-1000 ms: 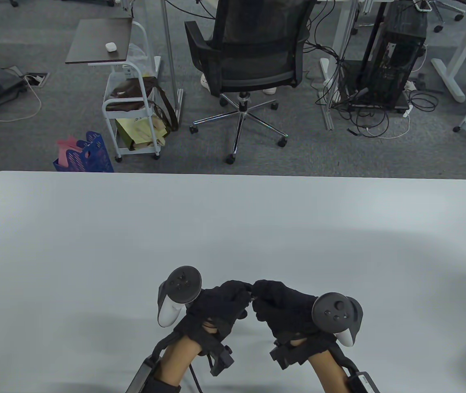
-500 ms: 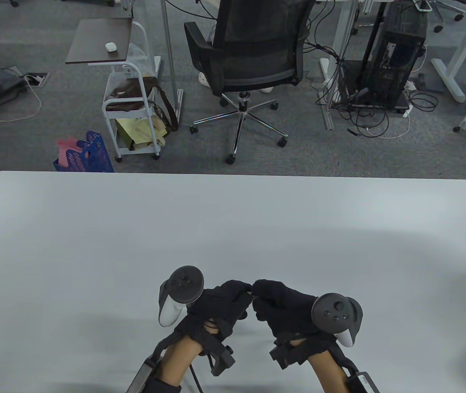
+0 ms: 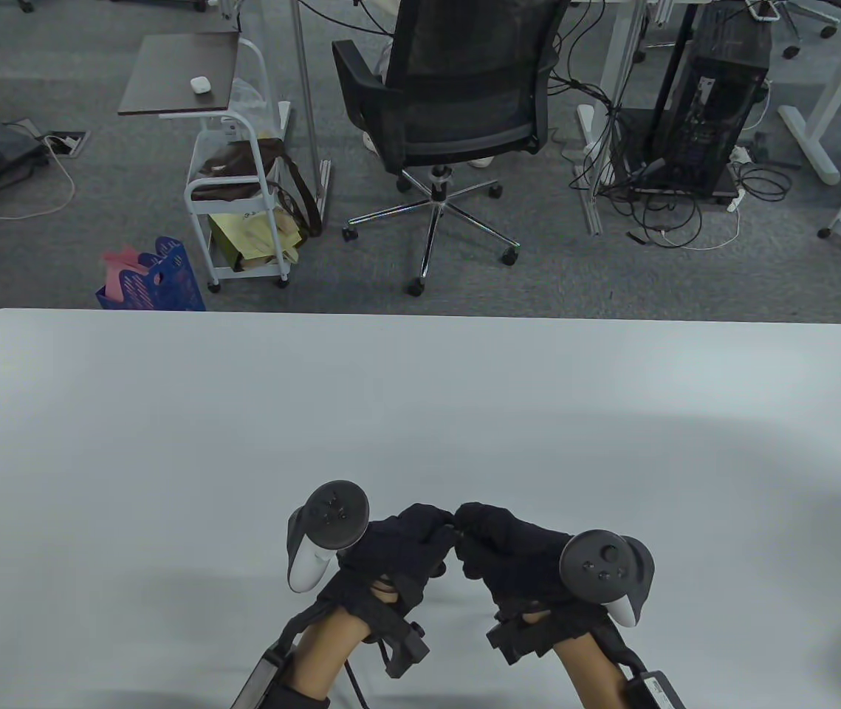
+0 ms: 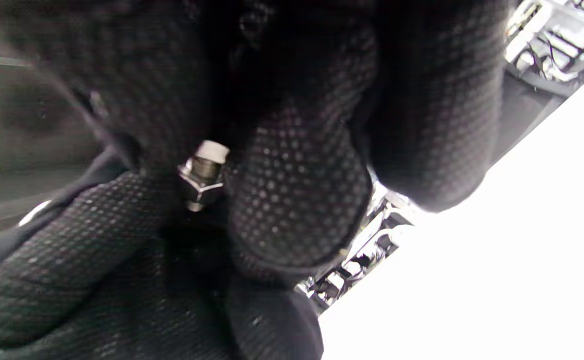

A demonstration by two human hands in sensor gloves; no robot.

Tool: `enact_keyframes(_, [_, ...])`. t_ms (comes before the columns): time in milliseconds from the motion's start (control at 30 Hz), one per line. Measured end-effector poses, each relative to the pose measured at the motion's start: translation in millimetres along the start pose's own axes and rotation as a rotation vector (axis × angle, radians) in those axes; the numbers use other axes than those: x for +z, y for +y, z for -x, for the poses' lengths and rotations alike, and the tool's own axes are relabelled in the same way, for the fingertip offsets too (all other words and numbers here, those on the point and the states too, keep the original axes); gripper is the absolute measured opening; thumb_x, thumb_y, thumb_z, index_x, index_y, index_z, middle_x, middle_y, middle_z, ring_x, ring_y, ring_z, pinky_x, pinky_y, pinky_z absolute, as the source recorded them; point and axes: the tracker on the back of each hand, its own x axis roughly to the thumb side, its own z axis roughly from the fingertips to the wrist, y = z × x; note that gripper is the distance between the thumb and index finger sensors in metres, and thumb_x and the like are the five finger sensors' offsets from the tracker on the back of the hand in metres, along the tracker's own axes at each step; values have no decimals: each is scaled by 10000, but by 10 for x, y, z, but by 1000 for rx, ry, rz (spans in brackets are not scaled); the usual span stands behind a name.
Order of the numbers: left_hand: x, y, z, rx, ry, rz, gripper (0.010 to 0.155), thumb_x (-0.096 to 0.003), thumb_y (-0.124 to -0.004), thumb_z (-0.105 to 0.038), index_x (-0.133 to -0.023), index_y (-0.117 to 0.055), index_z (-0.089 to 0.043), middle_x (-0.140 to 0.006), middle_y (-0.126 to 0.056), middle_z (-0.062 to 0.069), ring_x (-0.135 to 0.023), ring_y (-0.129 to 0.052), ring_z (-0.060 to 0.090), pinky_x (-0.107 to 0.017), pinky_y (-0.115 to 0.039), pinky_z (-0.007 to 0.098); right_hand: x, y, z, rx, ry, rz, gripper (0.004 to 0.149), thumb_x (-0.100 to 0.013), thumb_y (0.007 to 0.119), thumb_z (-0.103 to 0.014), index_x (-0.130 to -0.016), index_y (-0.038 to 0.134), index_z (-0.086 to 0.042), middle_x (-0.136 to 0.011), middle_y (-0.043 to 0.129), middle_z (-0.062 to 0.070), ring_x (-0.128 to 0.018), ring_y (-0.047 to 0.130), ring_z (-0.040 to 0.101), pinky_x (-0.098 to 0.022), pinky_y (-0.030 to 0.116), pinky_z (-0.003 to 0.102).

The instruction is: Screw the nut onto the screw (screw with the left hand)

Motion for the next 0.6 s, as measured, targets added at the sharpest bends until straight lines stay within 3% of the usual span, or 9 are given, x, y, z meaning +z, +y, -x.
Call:
enact_keyframes(100, [-4, -4, -14, 4, -6, 21, 561, -435, -693, -402, -874, -693, -52, -776, -804, 257, -514, -917, 433, -455, -699, 617, -15, -29, -51, 58, -15, -2, 487, -310, 974, -322, -762, 860, -182, -632, 1032, 59, -318, 1168, 121, -332, 1010, 400])
enact_keyframes(167, [-9, 6, -2, 43, -8, 74, 582, -448, -701, -371, -941, -618, -73, -829, -752, 245, -567, -890, 431, -488, -677, 613, -27, -43, -68, 79, 8, -9, 471, -311, 971, -327, -754, 862, -209, -637, 1032, 48, -321, 1165, 111, -337, 1012, 392])
enact_keyframes(233, [-1, 27, 37, 79, -4, 69, 659, -453, -678, -431, -1000, -551, -85, -886, -707, 260, -603, -877, 441, -508, -668, 615, -59, -48, -71, 88, 32, -21, 466, -309, 969, -331, -750, 862, -225, -638, 1031, 42, -319, 1160, 101, -340, 1012, 389])
enact_keyframes(333, [-1, 61, 71, 84, 22, 3, 654, -439, -673, -468, -941, -685, -48, -825, -785, 295, -547, -908, 474, -473, -685, 634, -87, -26, -62, 101, 49, -36, 460, -304, 966, -332, -742, 862, -241, -635, 1030, 35, -314, 1156, 91, -339, 1014, 383])
enact_keyframes(433, [-12, 69, 87, 73, 45, 18, 577, -445, -698, -412, -878, -738, -32, -789, -819, 293, -522, -919, 481, -460, -690, 642, -77, 25, -37, 82, 56, -65, 457, -299, 961, -333, -738, 862, -252, -634, 1031, 29, -312, 1154, 86, -339, 1015, 381])
enact_keyframes(600, [-25, 47, 95, 105, 31, 116, 556, -457, -708, -345, -939, -613, -86, -874, -716, 256, -604, -873, 444, -510, -662, 619, -30, 26, 26, 36, 49, -60, 456, -302, 960, -334, -739, 857, -253, -637, 1027, 28, -314, 1149, 86, -343, 1011, 381])
